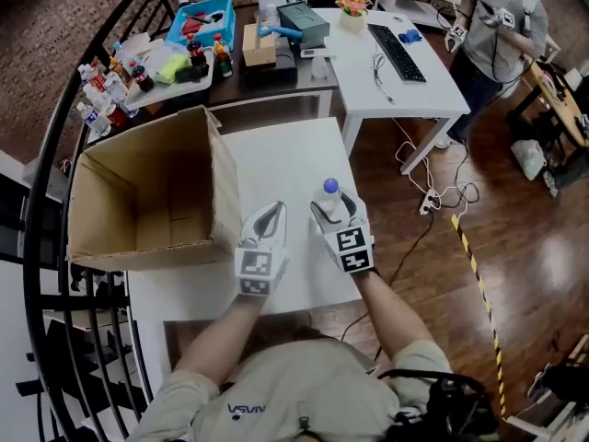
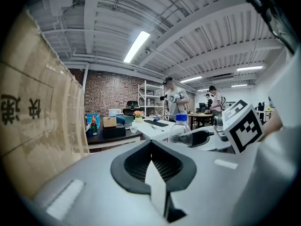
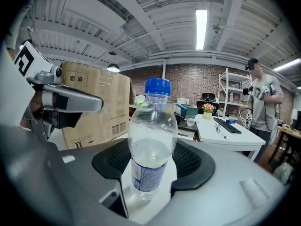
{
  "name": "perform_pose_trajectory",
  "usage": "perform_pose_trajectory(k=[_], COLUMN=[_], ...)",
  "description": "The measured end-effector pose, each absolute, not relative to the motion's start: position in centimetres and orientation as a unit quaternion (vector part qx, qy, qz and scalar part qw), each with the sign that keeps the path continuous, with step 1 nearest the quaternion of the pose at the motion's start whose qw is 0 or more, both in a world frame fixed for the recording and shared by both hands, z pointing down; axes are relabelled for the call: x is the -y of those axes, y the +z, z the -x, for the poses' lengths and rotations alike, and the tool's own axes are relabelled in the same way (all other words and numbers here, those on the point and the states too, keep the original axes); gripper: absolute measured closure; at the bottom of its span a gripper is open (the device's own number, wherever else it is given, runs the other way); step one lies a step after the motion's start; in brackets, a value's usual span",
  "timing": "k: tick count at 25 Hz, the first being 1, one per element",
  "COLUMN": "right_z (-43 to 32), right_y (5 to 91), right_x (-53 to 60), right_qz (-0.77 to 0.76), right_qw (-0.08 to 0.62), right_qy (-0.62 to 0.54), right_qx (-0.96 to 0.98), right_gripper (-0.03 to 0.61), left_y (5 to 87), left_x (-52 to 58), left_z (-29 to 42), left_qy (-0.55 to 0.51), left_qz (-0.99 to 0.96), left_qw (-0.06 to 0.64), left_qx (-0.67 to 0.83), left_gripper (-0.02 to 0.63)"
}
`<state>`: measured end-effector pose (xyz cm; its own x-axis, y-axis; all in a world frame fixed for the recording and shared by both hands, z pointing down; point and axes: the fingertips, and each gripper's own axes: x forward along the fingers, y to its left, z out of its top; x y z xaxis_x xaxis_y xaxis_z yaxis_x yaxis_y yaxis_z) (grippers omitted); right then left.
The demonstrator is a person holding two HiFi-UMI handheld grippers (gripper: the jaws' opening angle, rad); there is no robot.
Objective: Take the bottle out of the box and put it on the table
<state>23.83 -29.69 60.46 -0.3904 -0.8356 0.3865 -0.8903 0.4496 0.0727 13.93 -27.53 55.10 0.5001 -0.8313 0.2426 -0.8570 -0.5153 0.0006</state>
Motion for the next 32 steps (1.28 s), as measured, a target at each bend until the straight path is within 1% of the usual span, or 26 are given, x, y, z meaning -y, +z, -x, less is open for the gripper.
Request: perform_pose_trajectory(k=[6,10,17,18,19,24,25,26,28,30,32], right_z=[-23.3,-23.0,-23.0,-23.0,-23.0,-23.1,-23.4,-24.0,-25.2,-26.1,-26.3], right_y=[60.8,60.9,61.1,60.8,60.5,57.9,57.1,56.1,53.8,51.8,50.2], right_x=[29.3,29.1,29.1,28.9,28.6,26.4,25.9,25.3,24.1,23.3,22.7], right_qz=[-0.517,-0.516,-0.505,-0.501,-0.498,-0.499,-0.508,-0.521,-0.548,-0.568,-0.572], right_qw=[0.192,0.195,0.208,0.209,0.208,0.193,0.180,0.163,0.127,0.102,0.085], right_qy=[0.060,0.055,0.066,0.073,0.077,0.080,0.080,0.081,0.079,0.072,0.067], right_qx=[0.832,0.832,0.835,0.837,0.838,0.841,0.838,0.834,0.823,0.814,0.813], right_gripper=[0.305,0.285,0.270,0.268,0.253,0.238,0.252,0.297,0.411,0.570,0.577], left_y=[55.9,56.0,55.3,55.1,54.9,53.3,52.9,52.5,51.7,50.9,50.0], left_x=[27.6,27.8,27.7,27.6,27.5,26.9,26.6,26.2,25.3,24.4,23.4], left_z=[-13.6,-13.8,-14.0,-14.1,-14.1,-14.0,-13.9,-13.9,-13.8,-13.6,-13.4], left_qy=[0.110,0.107,0.107,0.106,0.104,0.096,0.094,0.091,0.085,0.078,0.071], left_qz=[-0.862,-0.861,-0.857,-0.857,-0.856,-0.857,-0.857,-0.857,-0.856,-0.854,-0.851], left_qw=[0.068,0.071,0.066,0.066,0.067,0.065,0.063,0.061,0.060,0.060,0.061], left_qx=[0.490,0.492,0.500,0.501,0.501,0.502,0.502,0.503,0.507,0.512,0.517], left_gripper=[0.614,0.614,0.614,0.614,0.614,0.612,0.612,0.612,0.612,0.614,0.614])
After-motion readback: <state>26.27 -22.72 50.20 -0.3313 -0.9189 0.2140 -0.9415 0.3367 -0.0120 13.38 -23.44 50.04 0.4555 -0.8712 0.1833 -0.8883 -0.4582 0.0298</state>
